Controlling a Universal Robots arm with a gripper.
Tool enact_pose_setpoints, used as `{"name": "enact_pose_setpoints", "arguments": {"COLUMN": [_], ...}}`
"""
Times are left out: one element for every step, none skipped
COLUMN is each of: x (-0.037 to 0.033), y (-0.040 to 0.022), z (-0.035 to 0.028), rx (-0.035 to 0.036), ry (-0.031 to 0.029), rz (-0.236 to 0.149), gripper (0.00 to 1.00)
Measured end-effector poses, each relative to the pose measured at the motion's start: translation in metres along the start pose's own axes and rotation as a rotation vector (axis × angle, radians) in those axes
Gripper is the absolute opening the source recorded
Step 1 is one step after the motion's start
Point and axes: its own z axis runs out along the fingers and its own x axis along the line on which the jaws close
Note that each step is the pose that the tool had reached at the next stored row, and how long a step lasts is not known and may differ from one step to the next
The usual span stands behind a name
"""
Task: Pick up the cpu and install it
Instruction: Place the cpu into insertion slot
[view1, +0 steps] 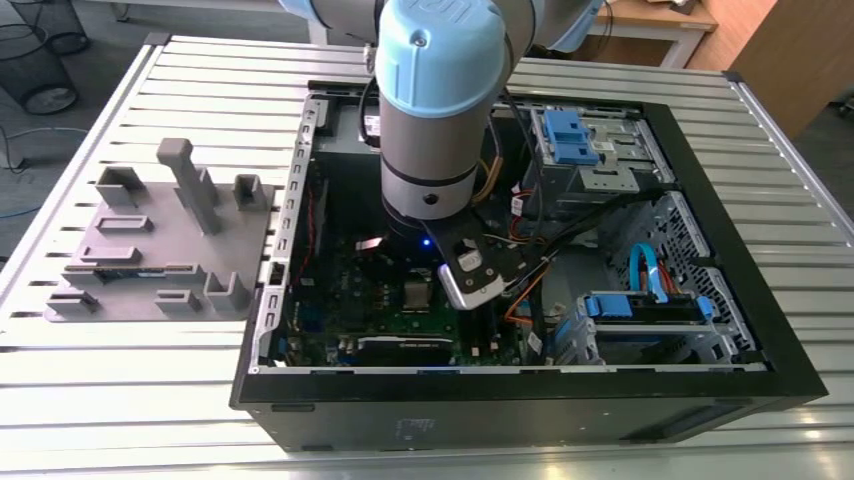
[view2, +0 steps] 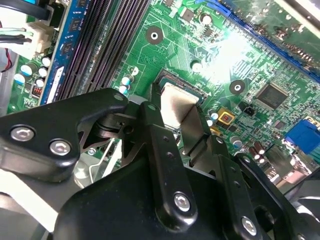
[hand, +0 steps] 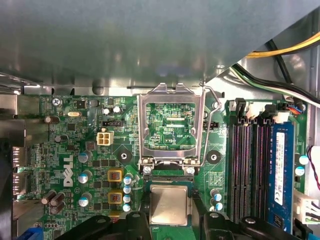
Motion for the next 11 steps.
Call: {"name": "enact_pose_setpoints", "arguments": {"x": [0.0000, 0.0001, 0.0001, 0.0000, 0.0000, 0.0001, 0.0001, 0.0001, 0.0001, 0.0001, 0.0001], "y": [-0.0001, -0.0002, -0.0005, -0.0007, -0.0008, -0.0010, -0.0011, -0.0012, -0.0012, -0.0012, -0.0012], "z": [0.0002, 0.0004, 0.0007, 0.0010, 0.0016, 0.0021, 0.0026, 0.0029, 0.0031, 0.0034, 0.0038], "rx": [-0.0001, -0.0001, 0.0000, 0.0000, 0.0000, 0.0000, 0.0001, 0.0002, 0.0003, 0.0004, 0.0003], "ry": [0.0000, 0.0000, 0.0000, 0.0000, 0.0000, 0.0000, 0.0000, 0.0001, 0.0002, 0.0002, 0.0002], "rz": [0.000, 0.000, 0.001, 0.001, 0.002, 0.003, 0.004, 0.004, 0.004, 0.005, 0.005], "gripper": [0.43, 0.43, 0.43, 0.43, 0.43, 0.43, 0.43, 0.43, 0.43, 0.43, 0.43]}}
